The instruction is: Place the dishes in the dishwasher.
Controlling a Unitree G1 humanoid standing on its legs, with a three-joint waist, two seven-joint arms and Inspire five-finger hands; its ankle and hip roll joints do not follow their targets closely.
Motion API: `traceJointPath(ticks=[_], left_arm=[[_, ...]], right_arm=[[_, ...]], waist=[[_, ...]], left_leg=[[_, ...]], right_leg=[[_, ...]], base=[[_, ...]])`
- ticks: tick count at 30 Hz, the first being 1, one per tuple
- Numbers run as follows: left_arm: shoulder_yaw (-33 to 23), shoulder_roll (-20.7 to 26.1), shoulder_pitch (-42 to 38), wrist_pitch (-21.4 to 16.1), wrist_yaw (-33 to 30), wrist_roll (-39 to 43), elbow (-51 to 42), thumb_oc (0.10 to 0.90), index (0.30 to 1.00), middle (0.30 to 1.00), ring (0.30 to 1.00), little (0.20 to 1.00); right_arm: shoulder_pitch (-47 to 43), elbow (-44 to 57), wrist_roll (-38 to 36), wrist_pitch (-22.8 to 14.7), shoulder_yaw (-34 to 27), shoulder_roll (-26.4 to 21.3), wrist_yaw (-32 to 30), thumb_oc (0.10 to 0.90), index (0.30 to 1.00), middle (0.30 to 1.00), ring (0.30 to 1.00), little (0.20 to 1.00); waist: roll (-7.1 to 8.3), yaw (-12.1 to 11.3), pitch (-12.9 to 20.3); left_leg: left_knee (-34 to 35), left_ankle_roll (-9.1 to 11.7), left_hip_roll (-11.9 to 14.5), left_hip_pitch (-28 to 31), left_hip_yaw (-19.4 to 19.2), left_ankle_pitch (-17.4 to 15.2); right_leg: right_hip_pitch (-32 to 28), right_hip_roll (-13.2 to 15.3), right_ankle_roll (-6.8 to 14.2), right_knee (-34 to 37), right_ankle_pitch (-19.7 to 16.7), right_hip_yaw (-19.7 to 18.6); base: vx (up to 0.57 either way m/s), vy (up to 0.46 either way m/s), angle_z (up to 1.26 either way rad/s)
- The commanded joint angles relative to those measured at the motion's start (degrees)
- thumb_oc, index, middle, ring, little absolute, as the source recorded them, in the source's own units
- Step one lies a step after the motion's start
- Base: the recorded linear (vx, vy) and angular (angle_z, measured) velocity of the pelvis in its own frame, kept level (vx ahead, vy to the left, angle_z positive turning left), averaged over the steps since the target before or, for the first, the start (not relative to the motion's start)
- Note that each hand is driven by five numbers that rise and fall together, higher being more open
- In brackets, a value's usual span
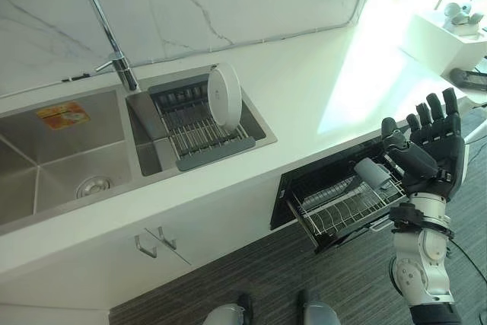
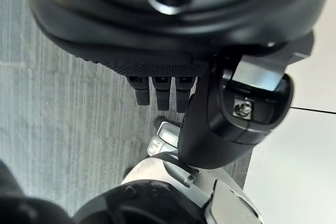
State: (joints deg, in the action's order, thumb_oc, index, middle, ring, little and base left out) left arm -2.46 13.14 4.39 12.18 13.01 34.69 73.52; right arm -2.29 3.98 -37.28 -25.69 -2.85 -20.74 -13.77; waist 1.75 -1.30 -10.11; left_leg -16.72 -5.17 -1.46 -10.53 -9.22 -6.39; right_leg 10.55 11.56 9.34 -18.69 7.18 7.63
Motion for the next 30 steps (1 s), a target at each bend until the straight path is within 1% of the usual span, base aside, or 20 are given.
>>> traceJointPath(ticks=[1,3,6,10,13,14,15,16,17,18,19,20,22,23,25,27,29,30], left_arm=[[1.6,-3.0,-0.1,0.0,0.4,-2.7,-0.2,0.8,0.9,0.9,0.9,0.9],[2.4,-3.9,0.7,-0.8,-0.6,-2.2,-0.4,0.8,0.9,0.9,0.9,0.9],[2.4,-4.2,0.7,-0.3,-1.7,-2.2,-0.9,0.8,0.9,0.9,0.9,0.9],[2.6,-4.2,1.3,-0.1,-2.4,-2.9,-1.6,0.8,0.9,0.9,0.9,0.9],[2.4,-4.0,1.8,-0.4,-3.8,-2.0,-1.7,0.8,0.9,0.9,0.9,0.9],[2.4,-4.0,1.8,-0.4,-3.8,-2.0,-1.7,0.8,0.9,0.9,0.9,0.9],[2.2,-3.8,1.8,-0.7,-4.1,-2.1,-1.9,0.8,0.9,0.9,0.9,0.9],[2.3,-3.8,1.9,-1.5,-3.8,-2.1,-2.1,0.8,0.9,0.9,0.9,0.9],[2.6,-3.5,1.9,-1.5,-3.2,-1.8,-4.0,0.8,0.9,0.9,0.9,0.9],[3.0,-3.2,1.8,-1.3,-2.2,-2.3,-4.5,0.8,0.9,0.9,0.9,0.9],[3.1,-3.2,1.8,-0.9,-1.2,-3.8,-4.9,0.8,0.9,0.9,0.9,0.9],[4.0,-3.5,1.7,-0.9,-0.8,-6.2,-4.8,0.8,0.9,0.9,0.9,0.9],[5.0,-3.6,1.3,-1.5,-1.1,-6.1,-4.1,0.8,0.9,0.9,0.9,0.9],[5.6,-3.4,0.9,-1.4,-1.9,-4.5,-3.8,0.8,0.9,0.9,0.9,0.9],[5.2,-3.3,0.8,-0.9,-2.5,-3.0,-3.5,0.8,0.9,0.9,0.9,0.9],[3.7,-2.9,1.0,-0.3,-3.2,0.7,-3.0,0.8,0.9,0.9,0.9,0.9],[2.4,-2.2,0.9,0.2,-2.4,-0.2,-2.2,0.8,0.9,0.9,0.9,0.9],[2.4,-1.9,1.0,0.4,-2.5,-1.0,-1.9,0.8,0.9,0.9,0.9,0.9]], right_arm=[[-6.4,4.7,0.7,-4.6,-4.1,-4.8,0.9,0.8,0.9,0.9,0.9,0.9],[-6.7,5.0,0.4,-3.9,-3.8,-5.1,1.0,0.8,0.9,0.9,0.9,0.9],[-7.0,5.9,-0.4,-1.6,-2.9,-5.3,2.9,0.8,0.9,0.9,0.9,0.9],[-7.1,6.9,-1.1,3.1,-0.2,-5.8,8.2,0.8,0.9,0.9,0.9,0.9],[-7.4,7.1,-1.6,5.3,2.3,-6.2,13.9,0.8,0.9,0.9,0.9,0.9],[-7.4,7.1,-1.6,5.3,2.3,-6.2,13.9,0.8,0.9,0.9,0.9,0.9],[-7.5,7.8,-1.3,7.4,3.5,-7.1,16.5,0.8,0.9,0.9,0.9,0.9],[-7.8,8.3,-1.4,9.0,4.5,-7.6,17.6,0.8,0.9,0.9,0.9,0.9],[-8.9,8.3,-0.7,11.3,6.3,-8.5,18.0,0.8,0.9,0.9,0.9,0.9],[-10.0,8.1,0.2,11.4,7.1,-8.9,17.4,0.8,0.9,0.9,0.9,0.9],[-11.1,8.2,1.7,11.7,8.0,-8.6,16.6,0.8,0.9,0.9,0.9,0.9],[-12.5,8.0,3.2,11.8,8.9,-8.0,15.0,0.8,0.9,0.9,0.9,0.9],[-13.0,8.4,2.4,12.0,9.2,-7.8,13.6,0.8,0.9,0.9,0.9,0.9],[-13.1,9.1,2.5,11.9,9.2,-7.4,11.9,0.8,0.9,0.9,0.9,0.9],[-13.5,9.1,2.2,12.9,9.1,-7.1,10.9,0.8,0.9,0.9,0.9,0.9],[-14.6,8.5,-0.2,14.0,9.4,-6.7,10.2,0.8,0.9,0.9,0.9,0.9],[-16.3,8.3,-0.2,14.1,9.7,-6.6,8.9,0.8,0.9,0.9,0.9,0.9],[-18.1,8.1,0.3,14.3,9.5,-6.4,6.9,0.8,0.9,0.9,0.9,0.9]], waist=[[-0.42,-0.6,1.5],[-0.33,-1.2,1.6],[-0.38,-1.5,1.8],[-0.59,-2.1,1.9],[-0.63,-2.1,2.2],[-0.63,-2.1,2.2],[-0.15,-2.5,1.9],[0.22,-3.1,1.3],[0.36,-4.1,-0.4],[-0.34,-4.5,-1.0],[-1.23,-5.0,-1.7],[-2.19,-5.3,-1.5],[-2.64,-5.4,-0.8],[-2.64,-5.4,0.0],[-2.36,-6.0,0.7],[-1.99,-6.8,1.3],[-1.57,-7.4,1.7],[-1.38,-7.9,1.8]], left_leg=[[-0.5,4.5,3.8,3.1,6.2,-8.3],[-0.5,5.0,4.5,3.2,5.7,-8.3],[-0.5,5.6,4.8,3.4,5.8,-8.3],[-0.5,5.8,4.5,4.0,6.8,-8.4],[-0.5,6.4,5.1,5.1,6.1,-8.0],[-0.5,6.4,5.1,5.1,6.1,-8.0],[-0.5,6.9,4.4,6.2,5.8,-6.5],[-0.5,7.2,3.4,6.3,6.4,-4.8],[-0.5,7.7,3.5,3.9,7.5,-2.4],[-0.5,8.1,4.5,1.4,7.4,-2.2],[-0.5,8.7,5.5,-1.4,7.3,-1.1],[-0.5,8.8,6.7,-2.5,7.3,-1.4],[-0.5,8.4,6.4,-2.3,8.3,-2.7],[-0.5,8.0,5.7,-1.3,8.7,-4.0],[-0.5,7.6,5.0,-0.7,9.2,-4.5],[-0.5,7.1,4.2,-0.1,9.6,-5.0],[-0.5,6.7,4.2,0.2,9.2,-5.3],[-0.5,6.6,4.5,0.1,8.9,-5.4]], right_leg=[[-2.4,-1.4,0.2,1.5,1.5,1.9],[-2.8,-1.1,-0.1,1.5,2.1,2.6],[-3.4,-1.2,-0.4,1.5,2.8,2.7],[-4.1,-1.9,-1.0,1.5,3.5,2.5],[-4.3,-2.4,-1.7,1.5,4.2,2.8],[-4.3,-2.4,-1.7,1.5,4.2,2.8],[-4.2,-2.3,-2.1,1.5,4.2,2.5],[-4.3,-2.2,-2.4,1.5,4.0,2.0],[-4.4,-2.3,-2.7,1.5,3.8,1.4],[-4.5,-2.4,-2.6,1.5,3.9,2.0],[-4.7,-2.6,-2.4,1.5,4.0,2.7],[-5.0,-1.6,-1.7,1.5,4.3,4.5],[-5.2,-0.7,-1.1,1.5,4.1,5.5],[-5.4,0.3,-0.5,1.5,3.8,6.5],[-5.7,1.1,-0.1,1.5,3.5,7.2],[-6.1,1.9,0.3,1.5,3.3,7.6],[-6.2,2.5,0.6,1.5,3.1,8.0],[-6.2,3.0,0.7,1.5,3.0,8.5]], base=[[0.13,-0.086,0.11],[0.08,-0.059,0.28],[0.08,-0.069,0.12],[0.09,-0.092,0.06],[0.07,-0.092,0.04],[0.06,-0.076,0.06],[0.06,-0.065,0.08],[0.03,-0.034,0.19],[-0.05,0.057,0.34],[-0.11,0.153,0.43],[-0.1,0.281,0.56],[-0.04,0.314,0.46],[0.06,0.25,0.32],[0.12,0.17,0.1],[0.11,0.099,-0.03],[0.12,0.064,-0.01],[0.1,0.053,0.02],[0.08,0.026,-0.03]])
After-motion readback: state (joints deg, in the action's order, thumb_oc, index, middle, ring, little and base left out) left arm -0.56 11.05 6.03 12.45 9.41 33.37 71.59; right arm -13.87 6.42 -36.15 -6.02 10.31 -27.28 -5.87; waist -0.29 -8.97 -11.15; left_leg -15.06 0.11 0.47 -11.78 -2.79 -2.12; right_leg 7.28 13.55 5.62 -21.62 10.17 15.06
